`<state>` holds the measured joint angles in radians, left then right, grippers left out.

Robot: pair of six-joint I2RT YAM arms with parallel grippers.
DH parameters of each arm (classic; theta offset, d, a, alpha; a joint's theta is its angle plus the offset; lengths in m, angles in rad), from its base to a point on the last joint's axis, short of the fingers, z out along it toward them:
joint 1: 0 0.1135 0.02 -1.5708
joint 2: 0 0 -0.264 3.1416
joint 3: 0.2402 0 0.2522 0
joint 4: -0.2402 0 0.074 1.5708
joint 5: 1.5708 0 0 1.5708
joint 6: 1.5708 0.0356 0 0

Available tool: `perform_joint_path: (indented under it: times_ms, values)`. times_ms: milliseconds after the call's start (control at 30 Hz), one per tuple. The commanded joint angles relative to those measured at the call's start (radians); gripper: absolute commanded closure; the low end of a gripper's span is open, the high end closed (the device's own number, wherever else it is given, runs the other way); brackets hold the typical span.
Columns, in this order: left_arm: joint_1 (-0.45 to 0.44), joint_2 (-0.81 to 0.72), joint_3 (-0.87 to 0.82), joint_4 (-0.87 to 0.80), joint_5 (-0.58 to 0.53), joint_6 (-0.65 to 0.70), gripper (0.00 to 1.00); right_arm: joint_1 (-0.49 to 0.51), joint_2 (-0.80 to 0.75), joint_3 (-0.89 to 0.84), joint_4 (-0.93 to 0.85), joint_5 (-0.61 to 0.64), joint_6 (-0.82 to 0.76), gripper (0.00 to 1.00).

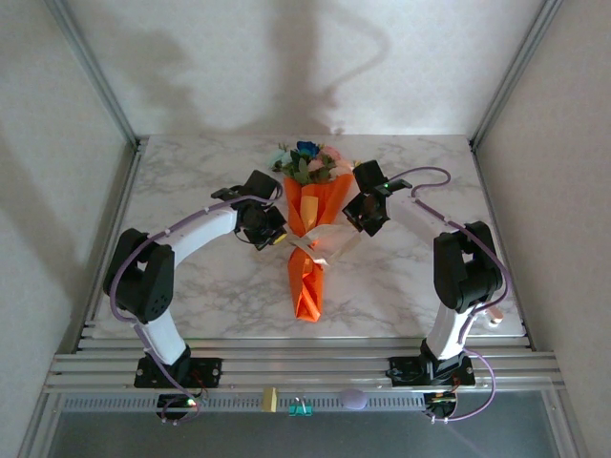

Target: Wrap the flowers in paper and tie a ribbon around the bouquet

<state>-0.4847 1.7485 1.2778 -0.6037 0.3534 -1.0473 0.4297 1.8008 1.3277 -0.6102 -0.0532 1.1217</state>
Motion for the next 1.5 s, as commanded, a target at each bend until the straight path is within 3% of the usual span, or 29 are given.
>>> perform_joint_path:
  times_ms: [0, 433, 867, 1033, 1300, 1467]
  values:
    - [-0.006, -0.048, -0.016, -0.034, -0.047, -0.006, 1.0, 0.001, 0.017, 0.013, -0.019, -0.006, 0.013, 1.0]
    - [0.007, -0.155, -0.09, -0.061, -0.048, -0.02, 1.0, 0.0, 0.038, 0.028, -0.016, -0.024, 0.025, 0.92]
    - [0.014, -0.182, -0.098, -0.079, -0.043, -0.023, 1.0, 0.001, 0.005, -0.007, 0.012, -0.07, 0.075, 0.64]
    - [0.023, -0.208, -0.102, -0.1, -0.059, -0.023, 1.0, 0.0, 0.005, 0.0, 0.012, -0.076, 0.081, 0.6]
    - [0.062, -0.243, -0.121, -0.109, -0.062, -0.021, 1.0, 0.033, -0.073, -0.114, 0.062, -0.105, 0.114, 0.81]
    - [0.091, -0.261, -0.115, -0.127, -0.075, -0.011, 1.0, 0.057, -0.096, -0.205, 0.18, -0.148, 0.157, 0.82]
